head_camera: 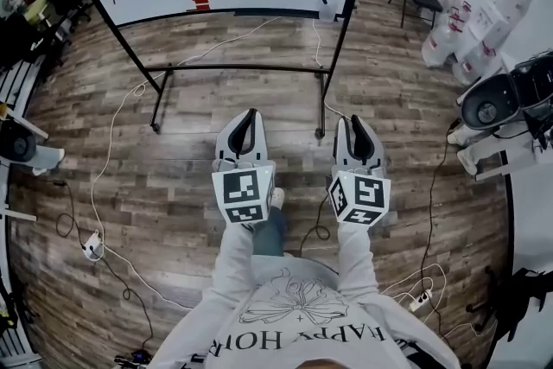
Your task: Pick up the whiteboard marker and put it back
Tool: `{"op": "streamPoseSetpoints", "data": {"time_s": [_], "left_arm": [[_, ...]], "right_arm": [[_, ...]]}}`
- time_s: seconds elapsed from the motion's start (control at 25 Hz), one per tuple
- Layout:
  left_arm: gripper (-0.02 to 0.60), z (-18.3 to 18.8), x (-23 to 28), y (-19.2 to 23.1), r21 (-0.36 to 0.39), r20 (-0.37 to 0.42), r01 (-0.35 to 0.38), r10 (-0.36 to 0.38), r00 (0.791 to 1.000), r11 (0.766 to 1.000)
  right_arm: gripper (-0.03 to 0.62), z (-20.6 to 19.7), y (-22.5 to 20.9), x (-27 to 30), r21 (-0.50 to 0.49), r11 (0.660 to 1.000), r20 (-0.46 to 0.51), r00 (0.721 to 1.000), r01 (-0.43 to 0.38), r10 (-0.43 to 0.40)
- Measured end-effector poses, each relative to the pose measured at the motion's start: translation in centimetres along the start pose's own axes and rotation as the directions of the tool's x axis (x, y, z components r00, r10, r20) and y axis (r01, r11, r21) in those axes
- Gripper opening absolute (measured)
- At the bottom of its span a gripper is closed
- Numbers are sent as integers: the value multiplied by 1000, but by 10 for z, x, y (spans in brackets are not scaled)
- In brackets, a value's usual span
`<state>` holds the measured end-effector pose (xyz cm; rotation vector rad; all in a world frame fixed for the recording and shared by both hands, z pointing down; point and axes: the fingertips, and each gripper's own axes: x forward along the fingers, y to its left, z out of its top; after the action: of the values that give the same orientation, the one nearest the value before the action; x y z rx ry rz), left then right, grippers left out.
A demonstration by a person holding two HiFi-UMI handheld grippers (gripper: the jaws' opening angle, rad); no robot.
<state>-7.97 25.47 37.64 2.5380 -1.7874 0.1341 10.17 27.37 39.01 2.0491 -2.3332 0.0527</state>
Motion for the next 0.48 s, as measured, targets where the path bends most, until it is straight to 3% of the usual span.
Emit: {"op": "streamPoseSetpoints", "data": {"time_s": [0.48], "left_arm": [[6, 42, 166, 59, 31, 56, 58, -60, 997, 998]], "right_arm": [[100, 33, -25, 172, -21, 998, 32, 997, 64, -63]]}}
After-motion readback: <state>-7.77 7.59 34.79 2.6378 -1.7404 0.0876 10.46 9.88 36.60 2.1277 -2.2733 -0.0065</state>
